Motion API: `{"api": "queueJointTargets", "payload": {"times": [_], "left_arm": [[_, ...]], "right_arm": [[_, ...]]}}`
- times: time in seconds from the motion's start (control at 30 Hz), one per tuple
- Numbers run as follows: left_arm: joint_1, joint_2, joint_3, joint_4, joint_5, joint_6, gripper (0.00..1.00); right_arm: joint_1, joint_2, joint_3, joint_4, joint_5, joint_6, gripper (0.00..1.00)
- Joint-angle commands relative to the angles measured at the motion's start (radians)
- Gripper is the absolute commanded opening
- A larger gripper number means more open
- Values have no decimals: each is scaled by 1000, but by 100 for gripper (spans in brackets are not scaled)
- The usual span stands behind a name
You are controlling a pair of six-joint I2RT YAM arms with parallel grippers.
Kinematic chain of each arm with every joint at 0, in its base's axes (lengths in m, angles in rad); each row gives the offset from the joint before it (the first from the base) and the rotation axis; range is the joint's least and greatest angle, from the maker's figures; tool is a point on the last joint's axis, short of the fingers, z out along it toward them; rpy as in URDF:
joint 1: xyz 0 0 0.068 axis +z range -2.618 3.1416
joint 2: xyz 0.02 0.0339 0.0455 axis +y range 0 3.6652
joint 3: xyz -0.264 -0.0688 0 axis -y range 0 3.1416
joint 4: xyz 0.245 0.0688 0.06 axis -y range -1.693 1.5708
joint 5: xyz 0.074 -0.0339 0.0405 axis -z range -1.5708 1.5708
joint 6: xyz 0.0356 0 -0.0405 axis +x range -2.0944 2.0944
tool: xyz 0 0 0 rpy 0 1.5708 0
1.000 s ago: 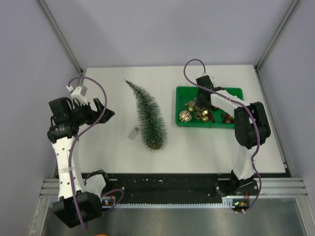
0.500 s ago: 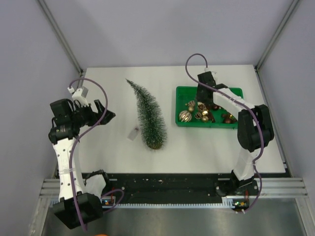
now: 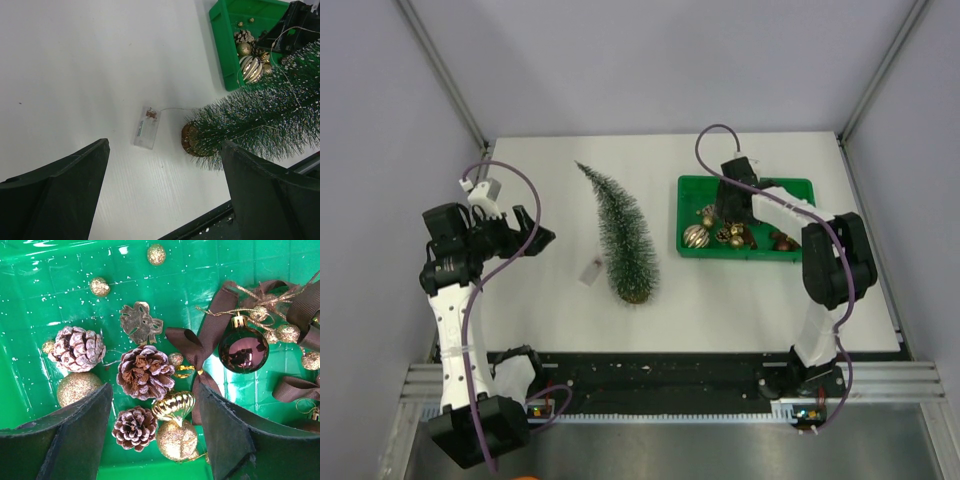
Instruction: Decorate the small christmas tree
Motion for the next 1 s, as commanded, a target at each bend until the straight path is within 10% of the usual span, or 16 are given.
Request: {"api": "queueJointTargets", "payload": {"times": [0.0,0.97], "left_arm": [[-4,-11,-10,39,19,14,99],[-38,-37,-17,75,215,-72,99]], "right_arm": [[-3,1,13,40,22,-11,68],[-3,-142,64,-5,-1,-41,34]]}}
